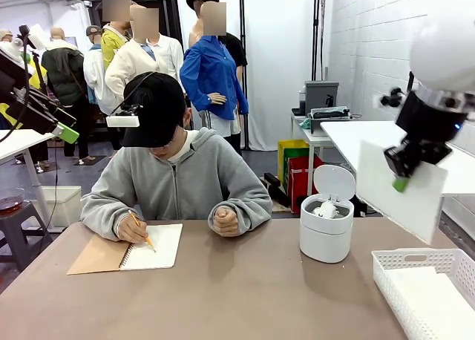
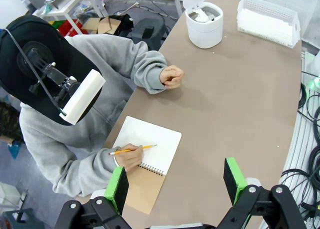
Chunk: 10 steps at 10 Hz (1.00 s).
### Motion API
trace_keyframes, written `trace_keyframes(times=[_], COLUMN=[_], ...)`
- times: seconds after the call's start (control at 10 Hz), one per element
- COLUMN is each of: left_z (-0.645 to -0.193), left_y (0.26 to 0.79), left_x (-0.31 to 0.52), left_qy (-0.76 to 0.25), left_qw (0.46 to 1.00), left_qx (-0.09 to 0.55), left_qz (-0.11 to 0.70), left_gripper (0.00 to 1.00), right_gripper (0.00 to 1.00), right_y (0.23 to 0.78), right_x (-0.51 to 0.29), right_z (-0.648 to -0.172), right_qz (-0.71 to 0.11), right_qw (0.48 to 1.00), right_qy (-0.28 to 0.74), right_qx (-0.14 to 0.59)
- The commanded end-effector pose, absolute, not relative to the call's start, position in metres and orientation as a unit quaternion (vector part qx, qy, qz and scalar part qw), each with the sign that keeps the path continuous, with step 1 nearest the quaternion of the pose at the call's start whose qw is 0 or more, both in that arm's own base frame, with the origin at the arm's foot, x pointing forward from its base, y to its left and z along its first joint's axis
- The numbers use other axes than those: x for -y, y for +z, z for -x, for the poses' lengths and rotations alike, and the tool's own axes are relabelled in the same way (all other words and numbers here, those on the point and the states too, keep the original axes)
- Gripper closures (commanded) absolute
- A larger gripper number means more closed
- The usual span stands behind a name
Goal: Sort the paper based on its condition.
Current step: If a person hands you a paper, place it in the Organizing basket , and if it's crumpled, put it in the Trash can.
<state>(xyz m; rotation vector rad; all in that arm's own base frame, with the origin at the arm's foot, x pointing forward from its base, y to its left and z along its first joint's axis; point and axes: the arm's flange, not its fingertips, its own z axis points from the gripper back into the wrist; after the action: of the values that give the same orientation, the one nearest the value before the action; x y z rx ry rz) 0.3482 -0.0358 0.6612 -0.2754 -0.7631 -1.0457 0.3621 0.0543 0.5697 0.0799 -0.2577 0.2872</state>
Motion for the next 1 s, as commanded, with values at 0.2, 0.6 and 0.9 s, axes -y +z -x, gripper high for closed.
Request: trace_keyframes(times=[0.2,0.6,0.9], left_z=[-0.348,-0.348,-0.348], left_y=[0.66,0.66,0.66], left_x=[0.033,0.033,0.033], left_qy=[-0.492,-0.492,-0.492], left_qw=[0.783,0.783,0.783], left_qx=[0.356,0.356,0.356], left_qz=[0.134,0.134,0.134], left_gripper=[0.0,0.0,0.0], right_gripper=[1.0,1.0,1.0], right_y=[0.518,0.517,0.517], right_x=[-0.035,-0.03,-0.03], right_z=[-0.347,-0.35,-0.35], right_qz=[-0.059,-0.059,-0.059], right_qw=[0.99,0.991,0.991], right_qy=[0.071,0.082,0.082], right_qx=[0.108,0.087,0.087])
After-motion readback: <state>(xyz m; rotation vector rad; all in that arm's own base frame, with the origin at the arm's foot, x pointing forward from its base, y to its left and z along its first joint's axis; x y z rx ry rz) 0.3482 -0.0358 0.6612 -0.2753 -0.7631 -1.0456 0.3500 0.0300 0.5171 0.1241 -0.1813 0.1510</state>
